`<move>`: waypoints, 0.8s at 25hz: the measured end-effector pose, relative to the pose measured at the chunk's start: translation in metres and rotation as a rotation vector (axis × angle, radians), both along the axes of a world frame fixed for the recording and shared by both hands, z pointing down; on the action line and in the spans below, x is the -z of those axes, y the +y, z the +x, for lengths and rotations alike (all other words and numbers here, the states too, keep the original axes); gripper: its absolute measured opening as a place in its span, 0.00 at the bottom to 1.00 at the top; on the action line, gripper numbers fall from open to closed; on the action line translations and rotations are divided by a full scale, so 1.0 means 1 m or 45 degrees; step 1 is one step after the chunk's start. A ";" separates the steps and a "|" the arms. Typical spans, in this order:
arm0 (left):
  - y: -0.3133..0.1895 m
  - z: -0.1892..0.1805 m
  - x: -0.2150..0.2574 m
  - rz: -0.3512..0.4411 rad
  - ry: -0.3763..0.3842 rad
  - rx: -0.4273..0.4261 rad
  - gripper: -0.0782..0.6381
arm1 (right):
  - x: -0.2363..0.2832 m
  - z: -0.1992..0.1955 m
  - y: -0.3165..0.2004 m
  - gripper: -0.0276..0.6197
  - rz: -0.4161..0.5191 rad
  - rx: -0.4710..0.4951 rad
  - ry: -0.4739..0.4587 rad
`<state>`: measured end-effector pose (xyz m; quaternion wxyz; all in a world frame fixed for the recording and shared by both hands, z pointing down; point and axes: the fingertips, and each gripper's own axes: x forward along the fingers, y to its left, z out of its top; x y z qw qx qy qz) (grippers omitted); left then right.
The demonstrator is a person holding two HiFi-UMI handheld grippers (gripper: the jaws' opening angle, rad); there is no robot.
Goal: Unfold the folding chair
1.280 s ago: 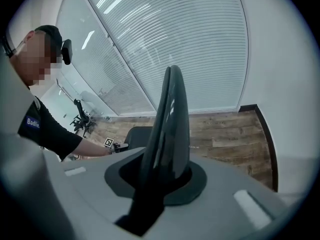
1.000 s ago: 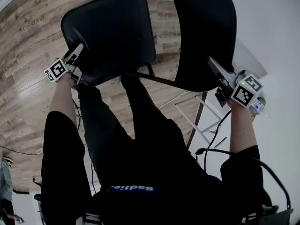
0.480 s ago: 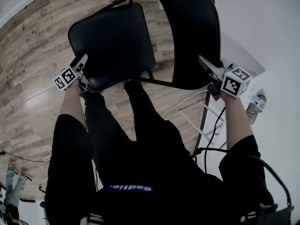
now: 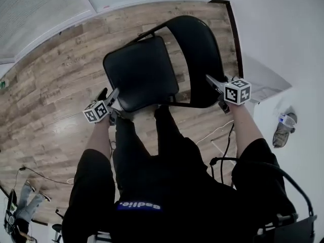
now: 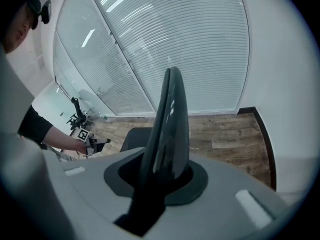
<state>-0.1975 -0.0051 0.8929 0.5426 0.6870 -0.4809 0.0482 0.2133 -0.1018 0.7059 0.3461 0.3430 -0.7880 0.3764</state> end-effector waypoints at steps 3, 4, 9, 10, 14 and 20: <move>0.002 0.024 0.069 0.082 -0.005 -0.093 0.60 | 0.001 -0.001 -0.003 0.18 0.000 -0.028 0.013; 0.007 0.035 0.093 0.108 -0.006 -0.133 0.60 | 0.001 0.001 -0.003 0.19 -0.013 -0.056 0.018; 0.026 0.071 0.208 0.245 -0.018 -0.264 0.60 | 0.007 0.021 0.002 0.44 -0.084 -0.202 0.133; 0.026 0.073 0.228 0.273 -0.025 -0.271 0.60 | 0.011 0.024 0.003 0.46 -0.071 -0.190 0.164; 0.014 0.071 0.290 0.423 -0.064 -0.249 0.60 | 0.030 0.037 0.003 0.49 0.021 -0.192 0.209; 0.015 0.075 0.367 0.617 -0.061 -0.244 0.60 | 0.092 0.041 0.019 0.48 0.191 -0.286 0.169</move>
